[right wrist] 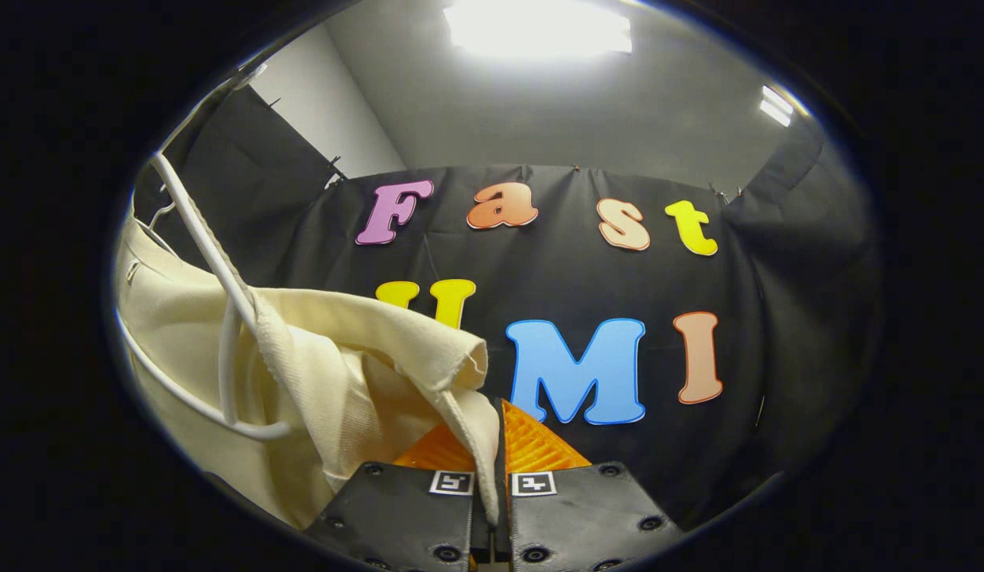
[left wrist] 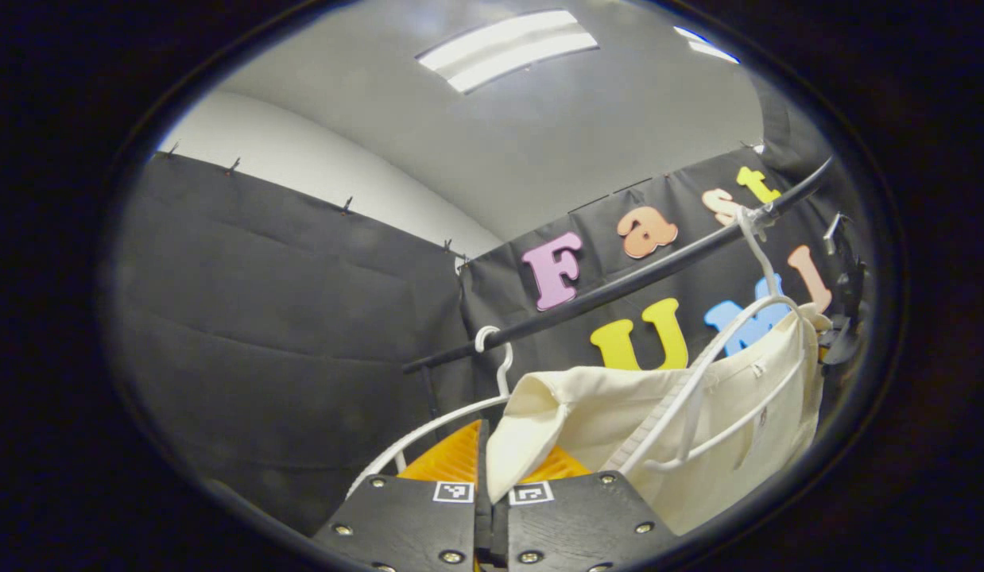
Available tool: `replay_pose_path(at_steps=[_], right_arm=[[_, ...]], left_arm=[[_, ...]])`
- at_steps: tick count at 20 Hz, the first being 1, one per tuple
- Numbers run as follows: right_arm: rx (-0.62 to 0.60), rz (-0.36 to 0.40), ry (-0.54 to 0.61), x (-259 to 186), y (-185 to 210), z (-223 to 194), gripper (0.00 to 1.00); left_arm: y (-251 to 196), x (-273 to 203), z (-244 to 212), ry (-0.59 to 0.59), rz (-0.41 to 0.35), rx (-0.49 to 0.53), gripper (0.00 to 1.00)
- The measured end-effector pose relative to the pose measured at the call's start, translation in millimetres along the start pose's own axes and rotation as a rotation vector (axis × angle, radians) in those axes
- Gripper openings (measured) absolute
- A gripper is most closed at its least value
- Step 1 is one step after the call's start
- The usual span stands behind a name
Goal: Grasp the clothes on the hanger with both hands and then place them into the laundry hamper below.
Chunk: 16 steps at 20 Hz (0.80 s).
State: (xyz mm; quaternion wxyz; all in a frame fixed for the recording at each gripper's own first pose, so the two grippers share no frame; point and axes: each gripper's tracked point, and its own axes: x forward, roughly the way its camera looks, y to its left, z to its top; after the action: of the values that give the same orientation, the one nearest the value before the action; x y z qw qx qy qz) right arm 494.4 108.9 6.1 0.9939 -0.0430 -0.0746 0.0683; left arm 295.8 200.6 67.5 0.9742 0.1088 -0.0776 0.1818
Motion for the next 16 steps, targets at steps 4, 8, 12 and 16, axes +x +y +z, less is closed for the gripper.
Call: replay_pose_path(at_steps=[4,8,12,16], right_arm=[[0.031,-0.012,-0.056,3,-5,21,0.04],[0.049,-0.009,-0.057,10,-3,19,0.04],[0.082,0.014,0.001,18,4,-5,0.03],[0.082,0.039,0.055,18,8,-26,0.03]], left_arm=[[7,7,34,-0.066,-0.018,0.027,0.00],[-4,13,40,-0.074,-0.028,0.027,0.01],[2,1,8,-0.019,-0.051,-0.021,0.00],[-2,1,-19,0.026,-0.050,-0.064,0.02]])
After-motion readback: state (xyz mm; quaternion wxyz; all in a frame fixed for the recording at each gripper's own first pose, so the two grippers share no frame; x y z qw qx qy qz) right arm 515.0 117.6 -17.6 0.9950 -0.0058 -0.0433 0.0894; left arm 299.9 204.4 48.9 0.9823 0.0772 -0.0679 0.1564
